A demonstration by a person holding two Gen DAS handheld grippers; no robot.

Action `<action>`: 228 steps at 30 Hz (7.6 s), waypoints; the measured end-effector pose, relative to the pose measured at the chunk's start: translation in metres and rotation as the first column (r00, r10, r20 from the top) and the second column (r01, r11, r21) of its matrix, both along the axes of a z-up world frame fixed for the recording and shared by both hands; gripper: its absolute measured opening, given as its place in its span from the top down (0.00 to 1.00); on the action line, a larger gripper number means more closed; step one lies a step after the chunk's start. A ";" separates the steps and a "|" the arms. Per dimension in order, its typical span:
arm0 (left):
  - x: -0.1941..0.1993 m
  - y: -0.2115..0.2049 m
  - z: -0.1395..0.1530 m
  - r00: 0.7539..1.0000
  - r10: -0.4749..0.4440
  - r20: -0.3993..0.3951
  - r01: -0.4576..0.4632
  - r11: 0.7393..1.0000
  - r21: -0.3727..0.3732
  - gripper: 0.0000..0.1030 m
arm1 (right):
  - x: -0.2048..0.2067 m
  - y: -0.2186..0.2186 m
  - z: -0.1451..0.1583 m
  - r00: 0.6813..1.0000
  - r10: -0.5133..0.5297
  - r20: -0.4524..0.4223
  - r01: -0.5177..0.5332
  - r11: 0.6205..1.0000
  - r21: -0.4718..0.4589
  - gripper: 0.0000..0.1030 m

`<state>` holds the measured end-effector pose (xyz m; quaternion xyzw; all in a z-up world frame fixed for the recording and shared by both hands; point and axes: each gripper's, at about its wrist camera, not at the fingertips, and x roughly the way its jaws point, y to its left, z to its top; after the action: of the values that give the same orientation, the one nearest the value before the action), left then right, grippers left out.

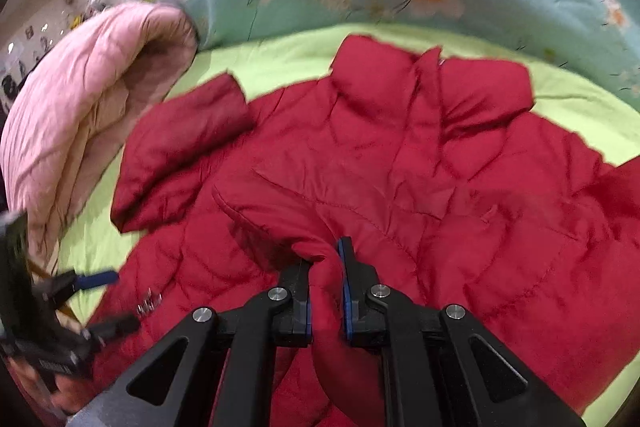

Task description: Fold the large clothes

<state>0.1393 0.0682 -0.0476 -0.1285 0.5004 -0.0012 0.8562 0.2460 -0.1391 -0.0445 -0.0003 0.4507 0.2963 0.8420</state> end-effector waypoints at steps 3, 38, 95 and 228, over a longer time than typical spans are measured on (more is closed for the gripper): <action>0.012 0.004 -0.002 1.000 -0.004 -0.005 0.003 0.999 -0.039 0.07 | -0.010 0.006 -0.012 1.000 0.029 -0.003 -0.029 0.999 -0.031 0.84; 0.120 -0.018 0.008 0.992 -0.092 0.091 0.074 0.981 0.177 0.87 | -0.063 -0.098 0.016 0.994 -0.098 0.044 0.098 0.995 0.007 0.29; 0.067 0.041 0.034 0.988 0.026 0.149 -0.074 0.943 0.325 0.49 | -0.034 -0.090 -0.014 0.975 -0.220 0.020 0.221 0.974 -0.054 0.30; 0.117 -0.006 -0.011 0.977 -0.190 0.099 0.182 0.980 0.082 0.57 | 0.054 -0.095 -0.056 0.936 -0.352 0.023 0.349 0.914 -0.209 0.67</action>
<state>0.2558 0.0621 -0.0591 -0.0495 0.4636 -0.0699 0.8819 0.2998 -0.2338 -0.1000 -0.0060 0.4784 0.0916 0.8733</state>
